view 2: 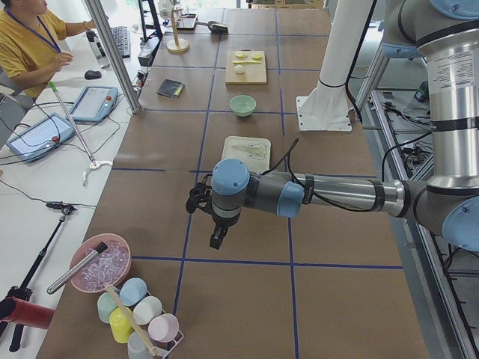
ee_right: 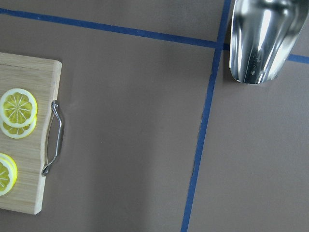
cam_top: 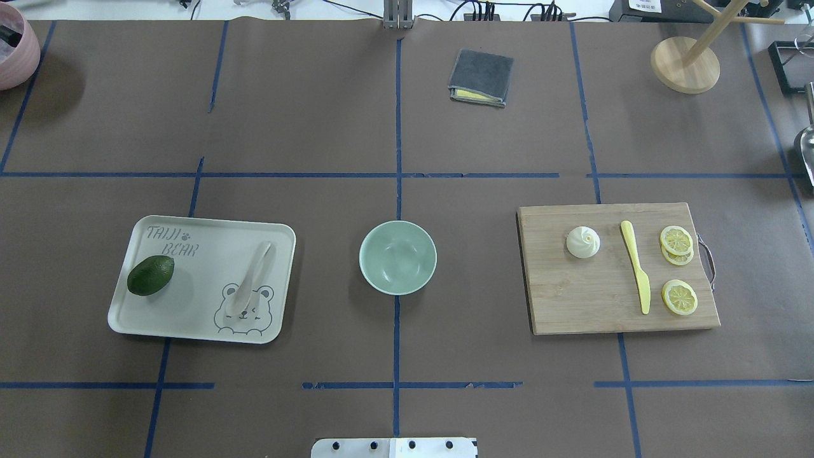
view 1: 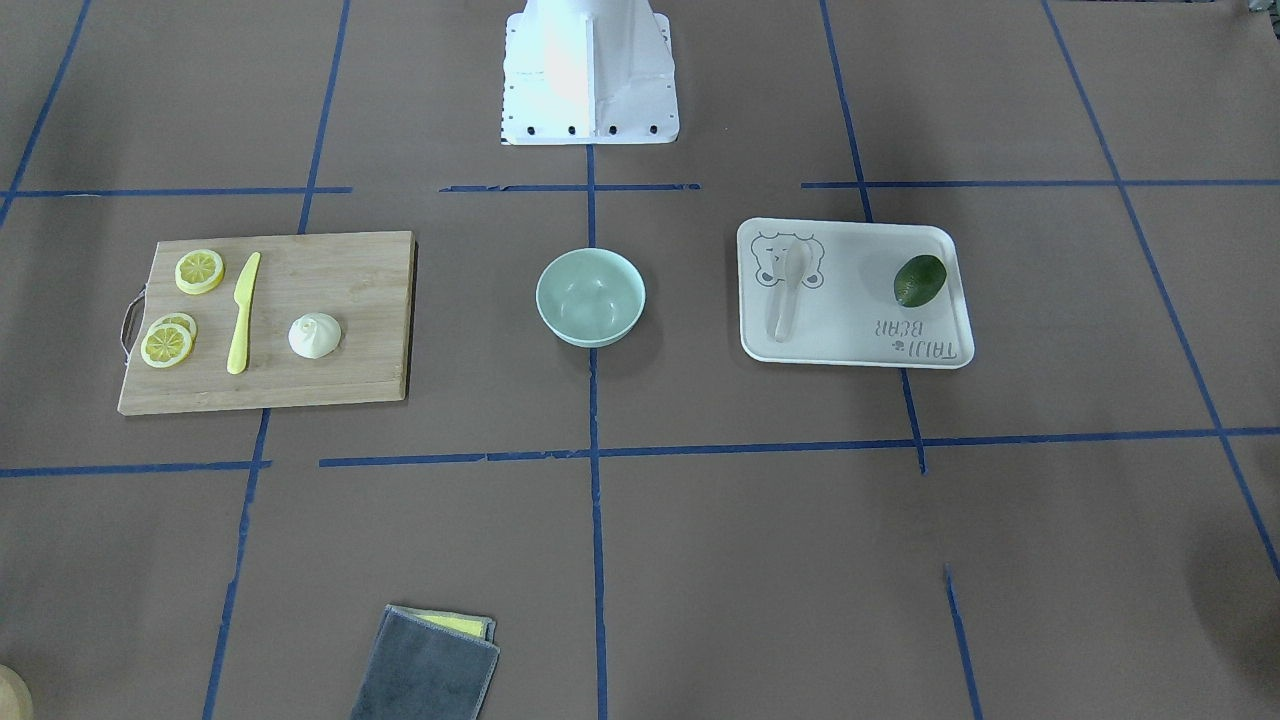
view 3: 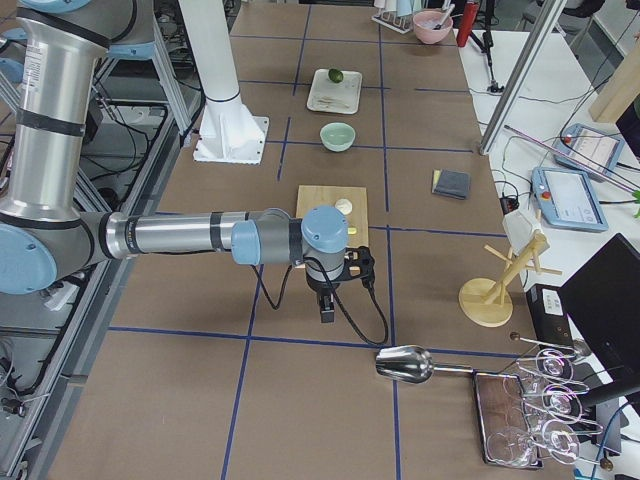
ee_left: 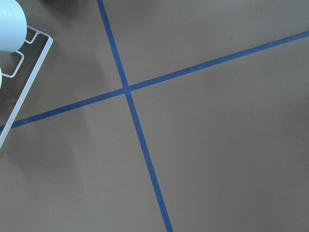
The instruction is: Put spoon and bun in bowl
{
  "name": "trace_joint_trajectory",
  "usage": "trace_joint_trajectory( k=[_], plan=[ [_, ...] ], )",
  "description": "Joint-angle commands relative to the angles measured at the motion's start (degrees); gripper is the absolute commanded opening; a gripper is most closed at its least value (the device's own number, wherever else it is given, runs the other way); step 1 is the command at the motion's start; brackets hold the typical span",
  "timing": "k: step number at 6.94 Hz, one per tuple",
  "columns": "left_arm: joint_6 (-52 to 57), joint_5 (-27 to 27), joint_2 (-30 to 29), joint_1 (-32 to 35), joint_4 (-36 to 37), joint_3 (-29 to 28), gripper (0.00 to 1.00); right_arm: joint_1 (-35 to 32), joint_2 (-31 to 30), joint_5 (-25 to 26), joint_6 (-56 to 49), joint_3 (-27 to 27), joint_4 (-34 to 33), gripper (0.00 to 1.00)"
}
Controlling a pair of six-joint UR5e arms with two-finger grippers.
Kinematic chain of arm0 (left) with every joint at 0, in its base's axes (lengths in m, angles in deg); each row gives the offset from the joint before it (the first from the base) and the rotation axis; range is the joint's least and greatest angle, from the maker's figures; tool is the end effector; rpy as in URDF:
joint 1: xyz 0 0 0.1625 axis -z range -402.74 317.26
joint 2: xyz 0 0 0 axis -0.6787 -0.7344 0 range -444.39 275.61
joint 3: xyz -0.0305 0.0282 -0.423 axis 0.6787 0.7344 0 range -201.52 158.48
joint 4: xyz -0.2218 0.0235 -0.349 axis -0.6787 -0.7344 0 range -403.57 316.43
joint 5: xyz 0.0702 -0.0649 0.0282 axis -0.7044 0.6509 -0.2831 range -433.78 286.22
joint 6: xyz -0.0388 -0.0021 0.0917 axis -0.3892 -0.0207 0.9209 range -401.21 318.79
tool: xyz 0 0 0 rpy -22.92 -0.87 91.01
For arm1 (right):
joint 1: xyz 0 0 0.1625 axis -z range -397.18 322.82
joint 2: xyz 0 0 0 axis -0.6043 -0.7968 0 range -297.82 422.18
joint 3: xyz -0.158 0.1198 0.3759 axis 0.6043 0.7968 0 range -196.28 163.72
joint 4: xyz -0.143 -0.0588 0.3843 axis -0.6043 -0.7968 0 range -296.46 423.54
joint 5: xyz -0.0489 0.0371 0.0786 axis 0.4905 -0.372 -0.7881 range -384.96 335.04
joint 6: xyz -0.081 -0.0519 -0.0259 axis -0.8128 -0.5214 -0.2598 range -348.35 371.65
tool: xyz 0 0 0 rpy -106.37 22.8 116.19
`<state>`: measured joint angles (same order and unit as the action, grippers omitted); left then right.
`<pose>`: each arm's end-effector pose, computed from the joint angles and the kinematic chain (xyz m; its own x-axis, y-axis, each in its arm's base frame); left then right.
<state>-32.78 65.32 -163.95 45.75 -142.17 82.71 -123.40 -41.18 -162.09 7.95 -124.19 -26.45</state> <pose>-0.0468 -0.4270 0.5969 0.6396 0.3205 -0.6987 -0.1207 0.9395 0.3205 0.0340 -0.4006 0.6046 0.6694 -0.1668 0.7240 0.1091 0.9860 0.1263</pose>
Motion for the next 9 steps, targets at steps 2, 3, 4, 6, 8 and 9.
trace_joint_trajectory(
  k=[2, 3, 4, 6, 8, 9],
  plan=[
    [0.1, 8.0, -0.1, -6.7, -17.2, -1.8, 1.00, 0.0, -0.3, -0.2, 0.3, 0.1, 0.1, 1.00],
    [0.0, 7.7, 0.1, -10.9, -23.4, -1.6, 1.00, 0.0, -0.3, -0.7, 0.4, 0.5, 0.0, 1.00],
    [0.1, 4.6, 0.3, -11.1, -24.4, -2.7, 1.00, 0.0, -0.3, -0.7, 0.4, 0.7, 0.0, 1.00],
    [-0.4, -1.4, -0.7, -11.0, -25.6, -6.8, 1.00, 0.1, -0.3, -1.0, 0.5, 1.1, 0.0, 1.00],
    [-16.6, -0.8, -0.7, -14.0, -28.6, -2.8, 1.00, 0.1, -0.4, -2.1, 0.6, 1.2, -0.1, 1.00],
    [-24.2, -1.2, -0.8, -19.8, -36.2, -2.5, 1.00, 0.1, -0.4, -2.2, 0.6, 1.6, -0.1, 1.00]
  ],
)
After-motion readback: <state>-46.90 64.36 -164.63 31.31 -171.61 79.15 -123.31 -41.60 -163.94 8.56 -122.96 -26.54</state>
